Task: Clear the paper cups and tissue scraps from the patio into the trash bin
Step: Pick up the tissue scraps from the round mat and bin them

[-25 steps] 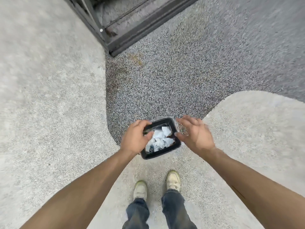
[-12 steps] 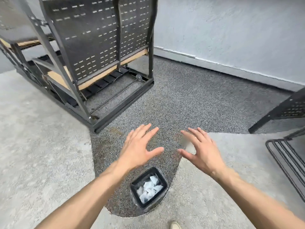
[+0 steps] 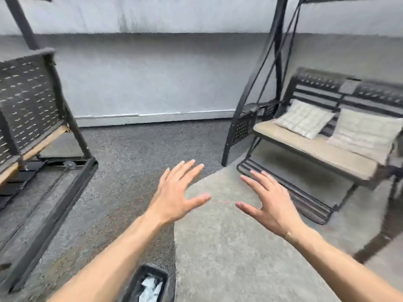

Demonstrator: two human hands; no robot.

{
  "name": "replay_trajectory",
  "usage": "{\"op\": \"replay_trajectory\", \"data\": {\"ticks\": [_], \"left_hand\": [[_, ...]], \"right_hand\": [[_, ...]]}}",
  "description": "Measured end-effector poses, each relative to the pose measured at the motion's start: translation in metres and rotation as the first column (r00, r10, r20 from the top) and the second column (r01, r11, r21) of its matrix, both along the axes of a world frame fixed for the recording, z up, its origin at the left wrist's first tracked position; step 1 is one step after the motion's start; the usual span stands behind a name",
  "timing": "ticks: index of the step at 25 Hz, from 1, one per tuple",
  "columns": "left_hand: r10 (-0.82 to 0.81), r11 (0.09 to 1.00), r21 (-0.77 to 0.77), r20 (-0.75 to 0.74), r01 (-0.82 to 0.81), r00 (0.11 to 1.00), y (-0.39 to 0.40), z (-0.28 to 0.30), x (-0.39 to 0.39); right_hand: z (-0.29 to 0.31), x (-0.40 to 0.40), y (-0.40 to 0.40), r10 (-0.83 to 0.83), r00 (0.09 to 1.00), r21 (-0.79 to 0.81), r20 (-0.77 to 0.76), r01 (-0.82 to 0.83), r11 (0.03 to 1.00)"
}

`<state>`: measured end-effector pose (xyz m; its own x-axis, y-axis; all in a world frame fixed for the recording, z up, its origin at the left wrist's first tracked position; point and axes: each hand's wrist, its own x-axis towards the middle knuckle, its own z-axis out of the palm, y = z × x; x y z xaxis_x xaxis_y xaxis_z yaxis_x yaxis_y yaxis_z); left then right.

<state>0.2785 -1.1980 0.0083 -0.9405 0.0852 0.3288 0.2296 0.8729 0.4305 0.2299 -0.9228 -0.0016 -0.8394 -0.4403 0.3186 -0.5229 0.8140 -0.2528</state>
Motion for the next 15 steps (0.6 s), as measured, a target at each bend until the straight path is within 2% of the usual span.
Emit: {"op": "replay_trajectory", "data": {"ticks": [5, 11, 15], "left_hand": [[-0.319, 0.948, -0.003, -0.061, 0.319, 0.946, 0.148, 0.019, -0.032], [-0.605, 0.793, 0.005, -0.107, 0.609, 0.789, 0.353, 0.028, -0.018], [-0.73, 0.68, -0.001, -0.086, 0.733, 0.678, 0.483, 0.024, 0.017]], "right_hand": [[0.022, 0.056, 0.154, -0.327, 0.944, 0.002, -0.048, 0.328, 0.945], [0.037, 0.171, 0.331, -0.644, 0.76, 0.013, -0.08, 0.647, 0.762], [0.045, 0.258, 0.44, -0.771, 0.63, 0.003, -0.092, 0.774, 0.633]]}}
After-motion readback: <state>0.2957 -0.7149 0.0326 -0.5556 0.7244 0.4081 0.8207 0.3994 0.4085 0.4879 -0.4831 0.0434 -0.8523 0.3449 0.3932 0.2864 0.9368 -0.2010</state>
